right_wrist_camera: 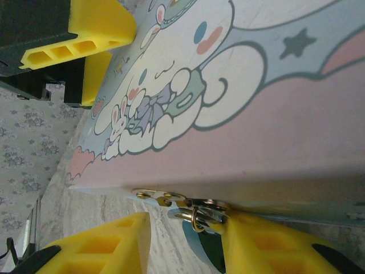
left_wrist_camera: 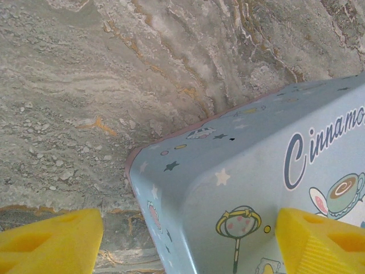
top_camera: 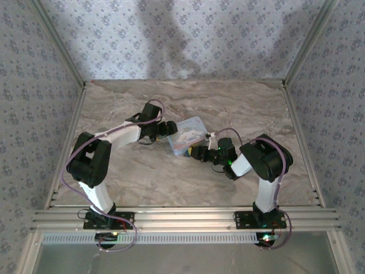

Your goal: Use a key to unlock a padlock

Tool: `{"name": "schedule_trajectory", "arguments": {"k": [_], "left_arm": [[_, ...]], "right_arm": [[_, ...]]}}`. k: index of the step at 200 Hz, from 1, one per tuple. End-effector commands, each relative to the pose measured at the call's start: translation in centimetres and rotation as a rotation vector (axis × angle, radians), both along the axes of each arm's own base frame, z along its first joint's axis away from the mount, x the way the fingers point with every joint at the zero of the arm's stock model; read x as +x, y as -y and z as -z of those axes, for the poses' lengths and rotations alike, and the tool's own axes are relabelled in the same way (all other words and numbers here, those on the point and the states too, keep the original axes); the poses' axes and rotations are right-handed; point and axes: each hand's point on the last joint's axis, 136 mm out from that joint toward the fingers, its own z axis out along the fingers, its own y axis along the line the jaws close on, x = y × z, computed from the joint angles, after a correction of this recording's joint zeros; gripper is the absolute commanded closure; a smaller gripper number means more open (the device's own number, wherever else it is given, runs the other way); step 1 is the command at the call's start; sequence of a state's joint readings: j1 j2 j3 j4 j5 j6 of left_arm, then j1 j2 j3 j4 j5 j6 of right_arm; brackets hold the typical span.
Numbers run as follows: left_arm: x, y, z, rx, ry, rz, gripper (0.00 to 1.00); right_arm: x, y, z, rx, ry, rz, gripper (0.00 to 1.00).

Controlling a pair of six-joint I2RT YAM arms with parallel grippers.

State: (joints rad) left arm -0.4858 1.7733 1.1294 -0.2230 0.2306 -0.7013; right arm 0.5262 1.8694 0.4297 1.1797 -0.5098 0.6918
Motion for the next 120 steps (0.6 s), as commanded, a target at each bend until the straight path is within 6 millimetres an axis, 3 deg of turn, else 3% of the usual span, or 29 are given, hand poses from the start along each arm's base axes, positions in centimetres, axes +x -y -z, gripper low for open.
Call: {"name": "schedule_trajectory", "arguments": {"k": [1,120], "left_arm": [[-2.98,-1.16,3.28,0.088,-0.124,0.011,0.21],[-3.07,-1.29,3.33,0.091,-0.125,0.006,0.21]], "right_arm": [[-0.24,-0.34,-1.8,0.033,0.058,-0.02,0.62],[-0.4,0.36,-1.04,0.018,0.02,0.014,0.76]]}}
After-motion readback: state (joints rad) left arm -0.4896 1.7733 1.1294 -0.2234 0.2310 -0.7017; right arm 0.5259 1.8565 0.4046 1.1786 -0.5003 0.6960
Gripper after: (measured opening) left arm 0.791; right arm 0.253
